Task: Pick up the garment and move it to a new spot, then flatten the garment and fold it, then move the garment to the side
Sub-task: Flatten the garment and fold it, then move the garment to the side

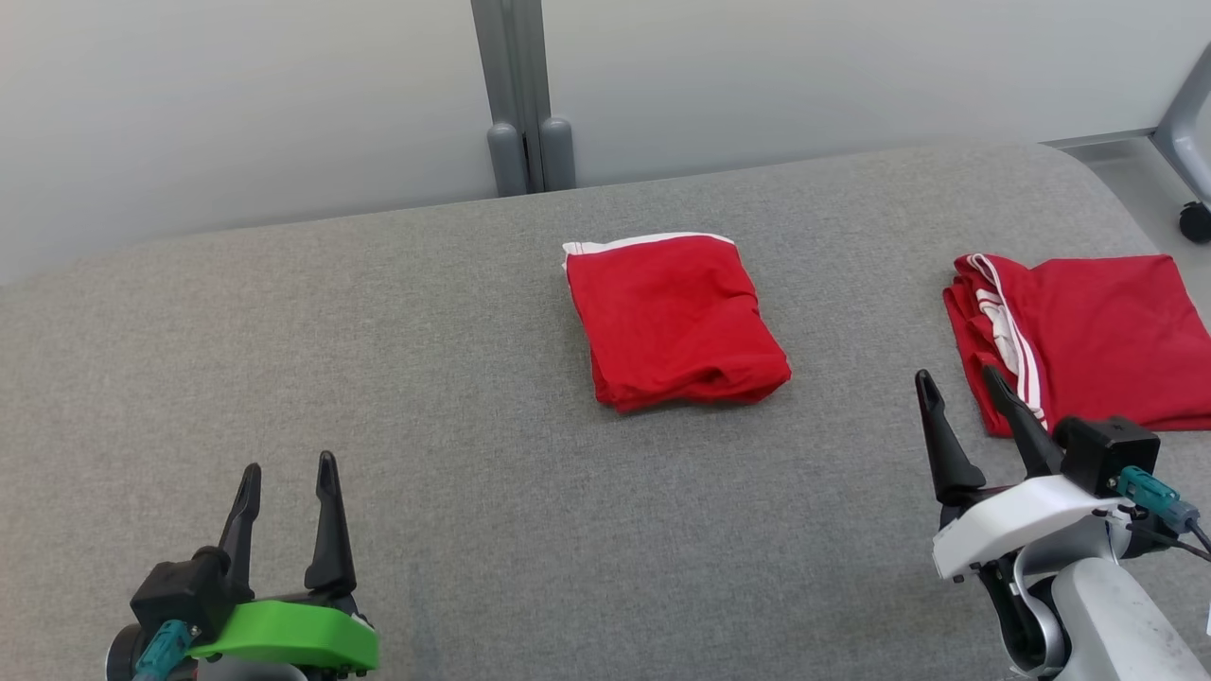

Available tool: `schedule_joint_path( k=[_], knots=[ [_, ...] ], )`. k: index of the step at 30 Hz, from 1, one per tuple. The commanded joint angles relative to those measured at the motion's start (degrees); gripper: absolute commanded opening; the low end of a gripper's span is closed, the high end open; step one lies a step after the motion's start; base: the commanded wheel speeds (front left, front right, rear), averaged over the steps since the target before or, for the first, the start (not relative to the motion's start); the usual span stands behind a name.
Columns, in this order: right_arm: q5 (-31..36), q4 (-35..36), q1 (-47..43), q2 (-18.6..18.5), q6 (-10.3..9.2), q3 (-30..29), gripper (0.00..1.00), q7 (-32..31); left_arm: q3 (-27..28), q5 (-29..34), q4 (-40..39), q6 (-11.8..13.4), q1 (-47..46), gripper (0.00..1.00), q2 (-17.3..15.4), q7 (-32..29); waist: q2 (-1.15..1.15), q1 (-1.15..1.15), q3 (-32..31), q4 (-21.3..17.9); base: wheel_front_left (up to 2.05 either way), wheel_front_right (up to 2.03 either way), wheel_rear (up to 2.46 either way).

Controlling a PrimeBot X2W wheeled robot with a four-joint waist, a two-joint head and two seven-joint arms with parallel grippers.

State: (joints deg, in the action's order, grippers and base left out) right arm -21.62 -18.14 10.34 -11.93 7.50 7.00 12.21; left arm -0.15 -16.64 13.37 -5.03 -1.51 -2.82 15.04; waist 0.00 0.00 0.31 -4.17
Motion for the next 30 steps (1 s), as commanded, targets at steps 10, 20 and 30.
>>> schedule_joint_path(
  k=[10,20,30],
  knots=[
    [-0.1,-1.9,1.4,0.2,-0.02,0.5,1.00,1.0,-0.2,0.2,0.8,-0.5,0.5,1.00,-0.2,0.2,0.00,0.00,0.2,0.4,0.00,0.00,0.00],
    [-1.2,-3.0,1.9,0.5,-0.02,0.9,1.00,0.5,-0.2,0.5,0.6,-0.4,0.3,1.00,-0.2,0.2,0.00,0.00,0.1,0.8,0.00,0.00,0.00],
    [-1.7,-2.8,3.3,-0.3,-0.02,0.1,1.00,-0.5,-0.8,0.7,-0.1,-0.3,0.2,1.00,-0.2,0.2,0.00,0.00,0.7,2.4,0.00,0.00,0.00]
  ],
)
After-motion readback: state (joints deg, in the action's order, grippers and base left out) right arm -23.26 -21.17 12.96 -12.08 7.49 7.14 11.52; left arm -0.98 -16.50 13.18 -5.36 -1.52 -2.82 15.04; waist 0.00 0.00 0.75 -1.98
